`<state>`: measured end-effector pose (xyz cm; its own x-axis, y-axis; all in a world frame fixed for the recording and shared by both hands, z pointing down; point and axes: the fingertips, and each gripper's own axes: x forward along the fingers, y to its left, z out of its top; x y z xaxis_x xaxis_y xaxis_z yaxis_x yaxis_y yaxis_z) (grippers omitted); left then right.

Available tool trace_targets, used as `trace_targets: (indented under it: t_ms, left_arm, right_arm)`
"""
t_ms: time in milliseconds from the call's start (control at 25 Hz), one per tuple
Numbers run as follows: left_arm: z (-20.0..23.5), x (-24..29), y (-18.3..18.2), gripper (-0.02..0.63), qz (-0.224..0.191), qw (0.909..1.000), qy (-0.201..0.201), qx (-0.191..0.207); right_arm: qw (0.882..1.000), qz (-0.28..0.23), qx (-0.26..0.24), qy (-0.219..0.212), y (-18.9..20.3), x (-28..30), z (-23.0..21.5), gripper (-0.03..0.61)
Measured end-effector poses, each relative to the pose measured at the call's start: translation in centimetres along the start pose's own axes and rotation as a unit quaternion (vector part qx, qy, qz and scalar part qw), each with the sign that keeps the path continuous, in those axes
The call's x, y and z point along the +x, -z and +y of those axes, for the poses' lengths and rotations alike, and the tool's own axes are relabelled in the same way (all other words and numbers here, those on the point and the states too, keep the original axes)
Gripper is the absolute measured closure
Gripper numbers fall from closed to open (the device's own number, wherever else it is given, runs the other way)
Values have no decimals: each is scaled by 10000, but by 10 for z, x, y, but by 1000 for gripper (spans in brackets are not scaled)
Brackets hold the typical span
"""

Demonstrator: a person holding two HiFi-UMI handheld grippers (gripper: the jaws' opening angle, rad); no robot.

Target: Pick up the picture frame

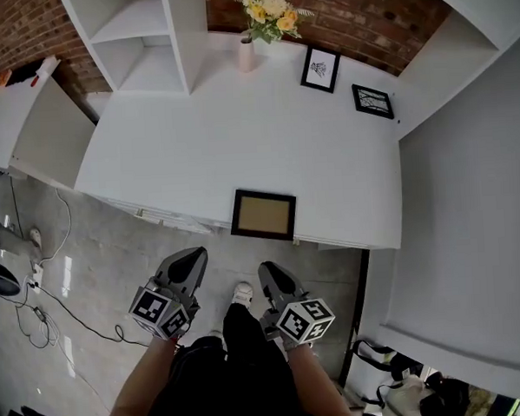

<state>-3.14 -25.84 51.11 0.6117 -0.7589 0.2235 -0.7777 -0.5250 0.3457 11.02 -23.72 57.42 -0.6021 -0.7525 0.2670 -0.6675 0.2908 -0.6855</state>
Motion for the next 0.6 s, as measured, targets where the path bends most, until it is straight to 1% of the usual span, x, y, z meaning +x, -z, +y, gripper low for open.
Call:
trace_targets:
  t_ms: [40,200,360,480,600]
  left_arm:
    - [2,1,0,607,8,10000,-35,-1]
    - [8,8,-3,607,-39,9998,-182,-54]
    - [6,14,2,607,11,9998,-193,-106]
    - [5,15,6,607,73,9997,-193,-133]
    - [6,17,8,607,110,9997,-169,-156]
  right_arm:
    - [9999,0,111,-50,0,3,0,528]
    - [9976,-89,637,-242,-2,15,-2,518]
    - [9946,-12,965,-386,1,30,-4,498]
    - [9898,-59,1339,-477,-1,39,-3,480]
    - [9830,-191,1763,-473,-7,46,-6,464]
